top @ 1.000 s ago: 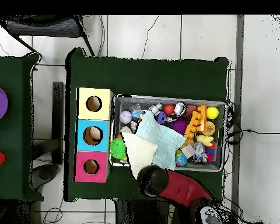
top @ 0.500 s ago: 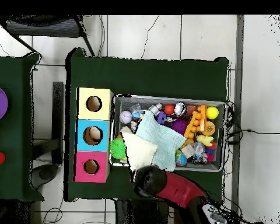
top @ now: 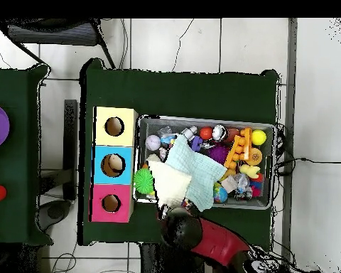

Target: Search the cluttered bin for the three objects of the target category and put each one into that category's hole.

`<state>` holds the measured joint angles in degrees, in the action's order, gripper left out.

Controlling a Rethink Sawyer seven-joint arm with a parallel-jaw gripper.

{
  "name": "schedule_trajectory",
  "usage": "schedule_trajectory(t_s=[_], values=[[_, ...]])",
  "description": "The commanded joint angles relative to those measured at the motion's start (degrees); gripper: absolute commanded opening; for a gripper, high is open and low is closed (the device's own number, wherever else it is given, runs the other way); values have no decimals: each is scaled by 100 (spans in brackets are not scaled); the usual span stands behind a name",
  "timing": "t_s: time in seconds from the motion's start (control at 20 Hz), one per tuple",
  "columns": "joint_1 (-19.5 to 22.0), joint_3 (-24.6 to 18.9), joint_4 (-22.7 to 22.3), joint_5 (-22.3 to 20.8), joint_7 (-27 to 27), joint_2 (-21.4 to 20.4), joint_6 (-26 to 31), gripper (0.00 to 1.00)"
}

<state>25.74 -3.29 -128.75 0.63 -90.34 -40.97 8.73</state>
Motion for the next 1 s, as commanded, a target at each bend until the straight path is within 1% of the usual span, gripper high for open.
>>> schedule_trajectory(t_s=[0.05,0.15,0.25,0.4,0.55,0.8,1.0], values=[[-409,89,-95,447,-1444,-1017,360,0],[-607,317,-24,452,-1399,-1157,591,0],[-810,538,112,457,-1354,-1207,990,0],[-990,687,239,406,-1264,-1200,1292,0],[-1028,715,227,410,-1234,-1152,1224,0],[-1082,711,426,409,-1198,-852,1067,0],[-1168,753,495,454,-1213,-852,1148,0]])
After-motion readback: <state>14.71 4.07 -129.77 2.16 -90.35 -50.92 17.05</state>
